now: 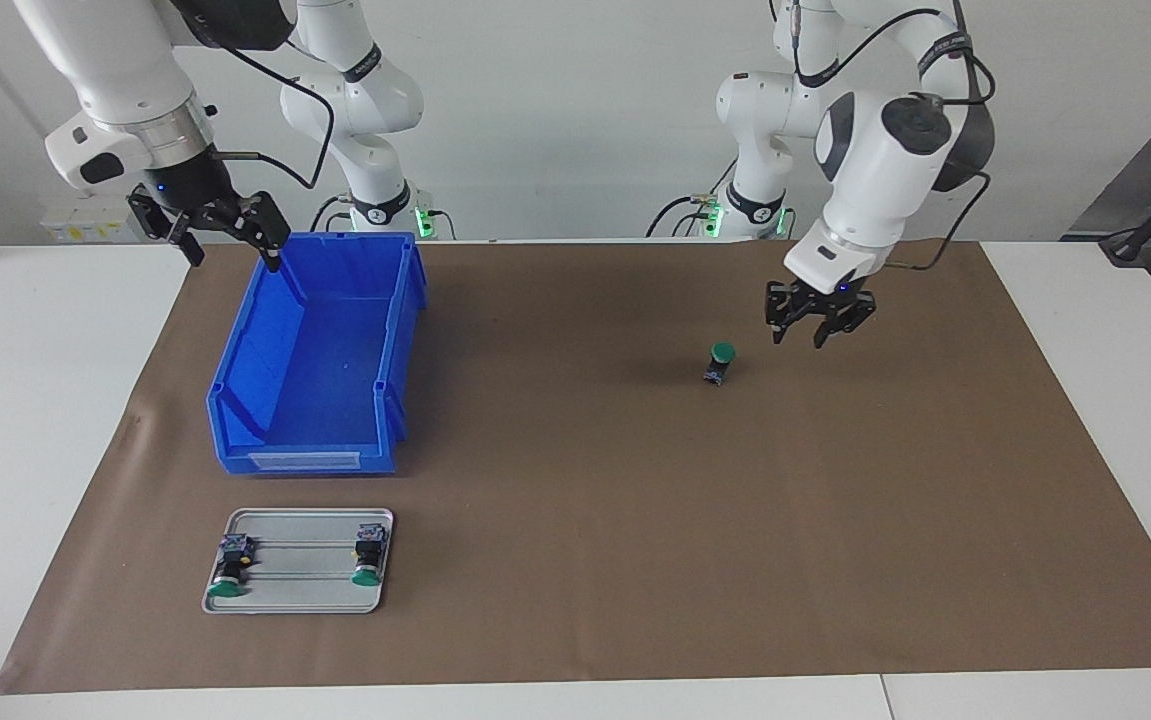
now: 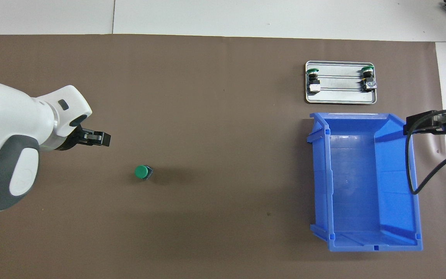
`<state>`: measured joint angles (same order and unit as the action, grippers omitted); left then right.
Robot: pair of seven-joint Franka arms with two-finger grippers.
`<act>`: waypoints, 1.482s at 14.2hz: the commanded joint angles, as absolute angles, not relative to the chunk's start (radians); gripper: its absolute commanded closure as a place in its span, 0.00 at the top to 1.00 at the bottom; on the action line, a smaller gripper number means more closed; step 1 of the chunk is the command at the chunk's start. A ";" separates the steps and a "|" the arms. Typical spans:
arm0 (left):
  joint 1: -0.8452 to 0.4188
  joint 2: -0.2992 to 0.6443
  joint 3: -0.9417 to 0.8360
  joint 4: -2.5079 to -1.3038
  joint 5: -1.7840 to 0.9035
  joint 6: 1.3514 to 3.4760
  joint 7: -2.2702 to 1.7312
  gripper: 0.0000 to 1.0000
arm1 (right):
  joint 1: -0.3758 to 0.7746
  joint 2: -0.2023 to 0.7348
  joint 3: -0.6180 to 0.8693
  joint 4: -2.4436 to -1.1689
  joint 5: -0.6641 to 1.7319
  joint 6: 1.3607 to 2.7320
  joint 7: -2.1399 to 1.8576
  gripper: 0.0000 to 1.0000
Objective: Place and press button with both arms
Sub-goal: 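Withdraw the left gripper while the right gripper reaches toward the button, then lower the right gripper over the green button and grasp it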
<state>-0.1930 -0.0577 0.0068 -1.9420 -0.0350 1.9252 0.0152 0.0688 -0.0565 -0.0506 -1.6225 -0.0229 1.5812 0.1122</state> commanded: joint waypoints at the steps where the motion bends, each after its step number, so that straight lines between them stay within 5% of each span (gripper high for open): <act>1: -0.118 -0.054 -0.002 -1.833 -0.020 1.832 0.086 1.00 | 0.139 -0.040 -0.051 -1.638 0.018 1.652 0.179 1.00; 5: -0.052 0.007 -0.002 -1.582 -0.018 1.645 0.162 1.00 | 0.398 0.081 -0.051 -1.623 0.043 1.866 0.605 1.00; 9: -0.028 0.034 -0.002 -1.459 -0.018 1.517 0.170 1.00 | 0.604 0.323 -0.051 -1.505 0.046 2.083 1.014 1.00; 14: -0.038 -0.007 -0.005 -1.483 -0.020 1.467 0.161 1.00 | 0.770 0.500 -0.049 -1.453 0.035 2.278 1.302 1.00; 17: -0.031 -0.064 -0.005 -1.597 -0.018 1.483 0.166 1.00 | 0.838 0.678 -0.051 -1.277 0.020 2.313 1.410 1.00; 21: -0.032 -0.061 -0.005 -1.594 -0.018 1.513 0.163 1.00 | 0.923 0.693 -0.051 -1.296 0.012 2.339 1.423 1.00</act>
